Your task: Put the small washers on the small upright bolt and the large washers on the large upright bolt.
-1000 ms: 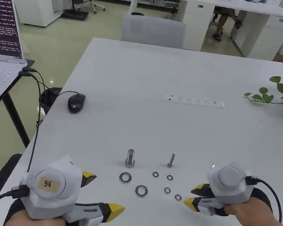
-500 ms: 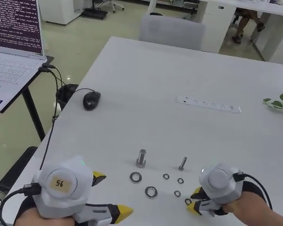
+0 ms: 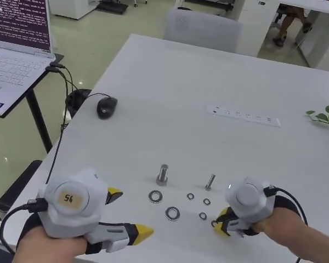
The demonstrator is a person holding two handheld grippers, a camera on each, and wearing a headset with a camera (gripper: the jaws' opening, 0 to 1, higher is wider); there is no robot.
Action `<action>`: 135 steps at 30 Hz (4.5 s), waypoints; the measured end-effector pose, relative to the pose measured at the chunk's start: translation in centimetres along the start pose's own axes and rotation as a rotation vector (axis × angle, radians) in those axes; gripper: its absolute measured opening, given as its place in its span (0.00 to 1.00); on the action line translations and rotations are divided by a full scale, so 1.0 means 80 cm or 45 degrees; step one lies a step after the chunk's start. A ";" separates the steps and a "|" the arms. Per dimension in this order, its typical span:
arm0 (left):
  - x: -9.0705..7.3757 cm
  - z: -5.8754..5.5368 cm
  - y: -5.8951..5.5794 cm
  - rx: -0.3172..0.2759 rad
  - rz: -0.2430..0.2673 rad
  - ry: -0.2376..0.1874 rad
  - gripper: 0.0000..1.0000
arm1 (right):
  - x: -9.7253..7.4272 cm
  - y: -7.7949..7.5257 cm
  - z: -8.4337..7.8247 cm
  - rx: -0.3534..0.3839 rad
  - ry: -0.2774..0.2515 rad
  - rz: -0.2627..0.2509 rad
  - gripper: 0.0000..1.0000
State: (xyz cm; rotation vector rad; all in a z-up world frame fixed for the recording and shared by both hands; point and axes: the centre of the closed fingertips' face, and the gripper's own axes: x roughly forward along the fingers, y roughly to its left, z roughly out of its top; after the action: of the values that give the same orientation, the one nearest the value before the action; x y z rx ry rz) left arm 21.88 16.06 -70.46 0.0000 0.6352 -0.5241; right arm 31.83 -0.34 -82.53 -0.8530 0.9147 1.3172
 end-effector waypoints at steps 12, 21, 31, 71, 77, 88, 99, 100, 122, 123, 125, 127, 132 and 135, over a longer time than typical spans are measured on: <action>-0.002 0.004 0.003 0.003 0.000 -0.005 0.61 | 0.001 0.007 0.005 -0.174 0.010 0.075 0.21; -0.001 0.005 0.000 0.009 -0.004 -0.005 0.61 | 0.001 0.008 0.004 -0.313 0.082 0.114 0.18; 0.001 0.008 0.001 0.029 -0.002 -0.004 0.60 | -0.001 0.005 0.003 -0.202 0.064 0.090 0.13; 0.003 0.016 0.011 0.013 0.000 -0.013 0.59 | -0.057 -0.105 0.087 -0.059 -0.065 -0.130 0.13; 0.000 0.014 0.014 0.007 0.006 -0.011 0.59 | -0.054 -0.111 0.088 -0.062 -0.048 -0.133 0.13; -0.003 0.012 0.018 -0.002 0.017 -0.014 0.59 | -0.047 -0.113 0.087 -0.055 -0.026 -0.127 0.13; -0.006 0.009 0.020 -0.010 0.021 -0.014 0.59 | -0.042 -0.113 0.087 -0.055 -0.005 -0.118 0.13; -0.006 0.009 0.020 -0.010 0.022 -0.014 0.59 | -0.042 -0.113 0.087 -0.057 -0.002 -0.119 0.13; -0.012 0.004 0.024 -0.020 0.038 0.000 0.59 | -0.005 -0.114 0.068 -0.005 0.055 -0.089 0.13; -0.012 0.004 0.024 -0.020 0.039 0.001 0.59 | -0.003 -0.114 0.067 -0.003 0.056 -0.089 0.13; -0.012 0.004 0.023 -0.022 0.040 0.002 0.59 | 0.003 -0.115 0.065 0.008 0.059 -0.084 0.13; -0.012 0.004 0.024 -0.024 0.041 0.003 0.59 | 0.007 -0.115 0.062 0.016 0.065 -0.087 0.13; -0.011 0.003 0.023 -0.032 0.045 0.005 0.59 | 0.015 -0.118 0.057 0.058 0.051 -0.087 0.15; -0.010 0.003 0.021 -0.028 0.041 0.008 0.59 | 0.012 -0.118 0.052 0.081 0.044 -0.093 0.15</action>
State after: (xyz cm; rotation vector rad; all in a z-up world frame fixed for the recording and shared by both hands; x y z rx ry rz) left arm 22.27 17.84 -70.09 -0.0088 0.6464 -0.4859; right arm 41.56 3.12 -81.66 -0.8544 0.9387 1.2077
